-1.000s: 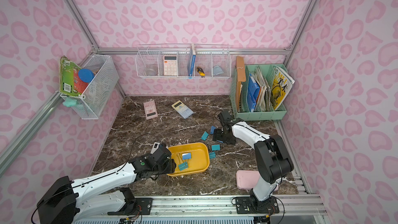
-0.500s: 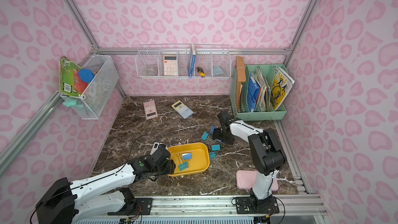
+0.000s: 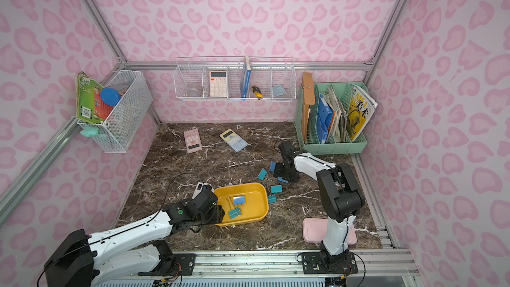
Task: Put the binder clips in the storage box
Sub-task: Pick up the binder clip at the center of the board.
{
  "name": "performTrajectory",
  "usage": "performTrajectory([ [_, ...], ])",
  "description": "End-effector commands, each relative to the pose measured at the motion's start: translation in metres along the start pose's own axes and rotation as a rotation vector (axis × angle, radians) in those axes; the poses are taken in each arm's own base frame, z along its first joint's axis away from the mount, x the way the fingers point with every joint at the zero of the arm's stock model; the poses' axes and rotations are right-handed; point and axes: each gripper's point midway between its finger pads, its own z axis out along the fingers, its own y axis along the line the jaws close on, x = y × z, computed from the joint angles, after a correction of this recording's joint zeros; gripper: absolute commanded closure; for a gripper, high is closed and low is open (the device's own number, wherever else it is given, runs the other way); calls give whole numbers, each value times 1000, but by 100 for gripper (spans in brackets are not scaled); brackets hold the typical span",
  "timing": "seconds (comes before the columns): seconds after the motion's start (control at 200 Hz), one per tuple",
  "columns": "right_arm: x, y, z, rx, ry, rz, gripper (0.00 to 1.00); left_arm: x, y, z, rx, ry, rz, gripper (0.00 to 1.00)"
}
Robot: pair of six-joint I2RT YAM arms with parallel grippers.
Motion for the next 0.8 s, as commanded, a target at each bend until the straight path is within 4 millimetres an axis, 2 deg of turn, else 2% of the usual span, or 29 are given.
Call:
performTrajectory([
  [0.0,11,-17,10,70,47,-5,29,1,5,0,-18,2,7,38],
  [0.455,23,-33,20,128,70,-51,37,3,9,1,-33,0,5,38],
  [0.586,19,-37,19,150,54,-65,44,3,9,1,-32,0,-1,38],
  [0.626,19,-37,20,150,58,-74,54,3,9,0,-33,-1,-1,38],
  [0.796,17,-40,16,167,48,-85,56,2,10,-1,-34,-4,-4,38],
])
